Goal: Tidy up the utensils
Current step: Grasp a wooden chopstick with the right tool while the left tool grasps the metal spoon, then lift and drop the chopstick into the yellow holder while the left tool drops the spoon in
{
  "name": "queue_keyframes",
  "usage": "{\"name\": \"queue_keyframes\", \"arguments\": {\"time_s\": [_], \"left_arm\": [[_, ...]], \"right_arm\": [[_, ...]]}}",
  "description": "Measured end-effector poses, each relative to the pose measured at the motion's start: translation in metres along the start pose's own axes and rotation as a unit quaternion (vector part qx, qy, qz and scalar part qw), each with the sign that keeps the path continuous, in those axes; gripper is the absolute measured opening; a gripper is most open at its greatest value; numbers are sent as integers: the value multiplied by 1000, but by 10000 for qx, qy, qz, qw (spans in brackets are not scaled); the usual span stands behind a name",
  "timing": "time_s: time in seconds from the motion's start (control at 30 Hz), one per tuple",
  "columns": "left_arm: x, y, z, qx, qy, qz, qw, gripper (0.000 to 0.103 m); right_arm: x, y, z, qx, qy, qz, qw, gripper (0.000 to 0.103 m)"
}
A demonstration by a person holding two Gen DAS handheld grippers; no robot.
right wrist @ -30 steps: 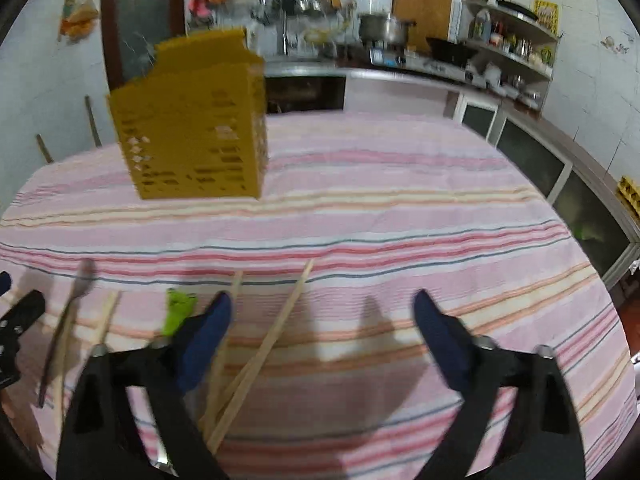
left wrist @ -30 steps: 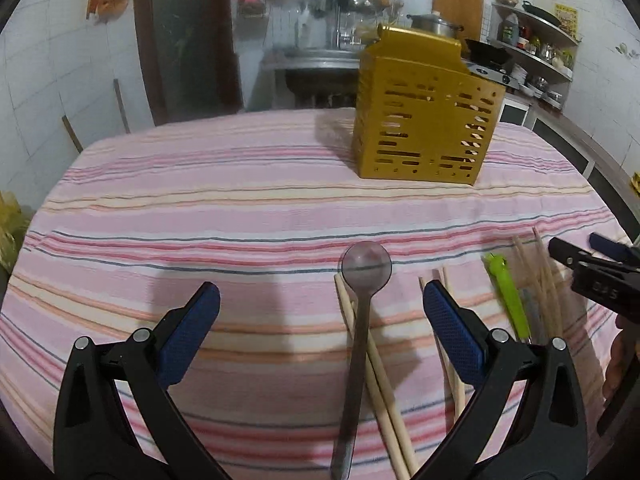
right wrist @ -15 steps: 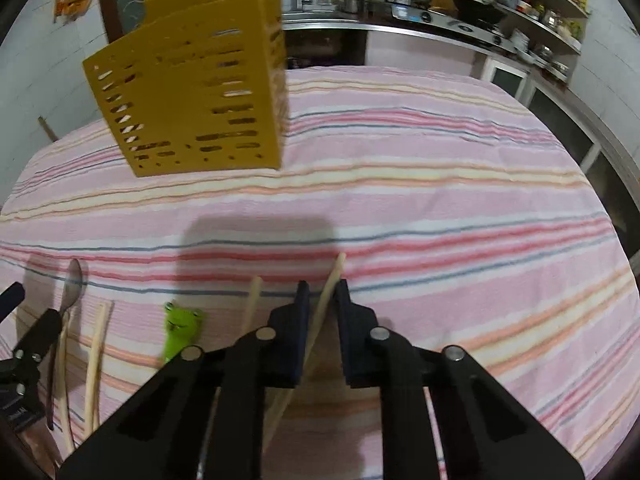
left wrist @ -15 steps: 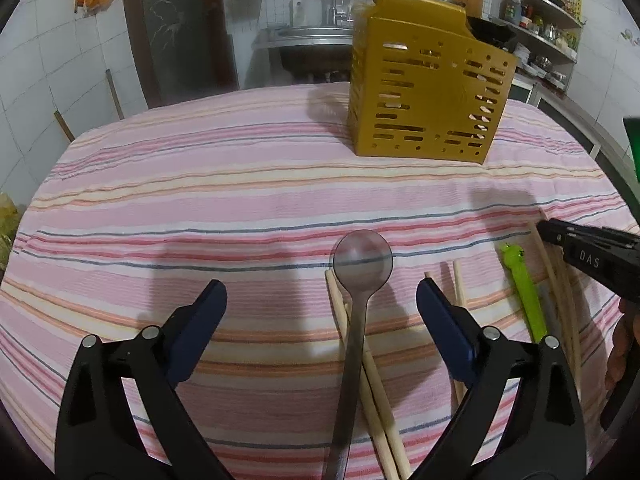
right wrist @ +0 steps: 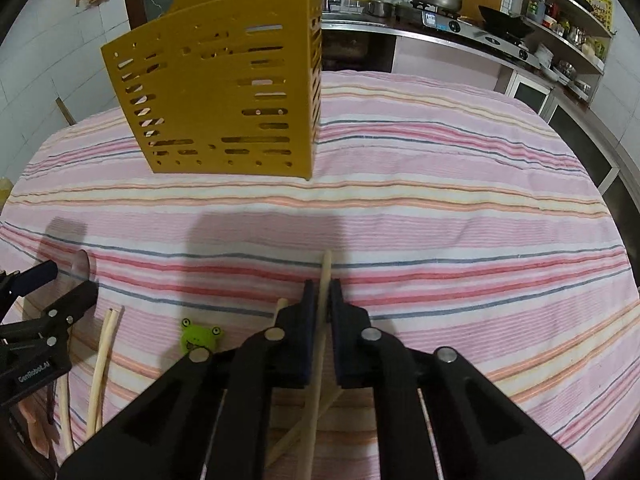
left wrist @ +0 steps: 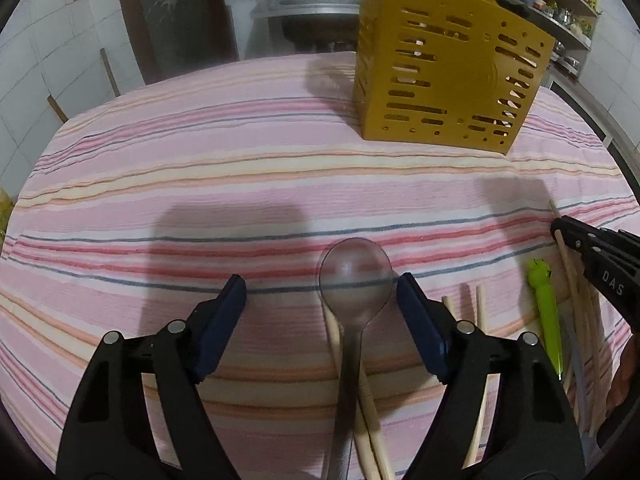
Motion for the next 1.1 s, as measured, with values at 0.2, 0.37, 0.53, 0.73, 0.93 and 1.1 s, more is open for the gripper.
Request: {"name": "queue_keyframes", "arguments": {"time_s": [0.2, 0.37, 0.53, 0.73, 0.93, 1.1], "left_arm": [[-7, -1, 5, -61, 284, -9, 9996, 76], [-10, -3, 5, 12, 408, 13, 9992, 61], [-13, 1, 1, 188, 460, -46, 9988, 35], [-17, 9, -9, 425, 290, -205, 9985, 35], [-11, 14, -49, 436, -386, -246, 9980, 35], [0, 11, -85, 207, -1105, -127, 9936, 35]], "right_arm": [[-5, 1, -2, 130, 94, -35, 9999, 8], [-4, 4, -4, 98, 59, -22, 9999, 7], [-4, 4, -18, 53, -108, -3, 9999, 6], [-3, 1, -36, -126, -369, 46, 9992, 6], [-1, -6, -61, -296, -872, 140, 9957, 6], [1, -11, -84, -313, -1408, 194, 9894, 6]]}}
Point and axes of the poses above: each gripper's, at about its wrist camera, not at the fingertips, and z roughly the way its jaws point, y to its left, x to its underside, the point moved 6 cm from there along z, roughly the way its jaws point, and after that the axes turned 13 degrees about y, right-handed, at the moved point
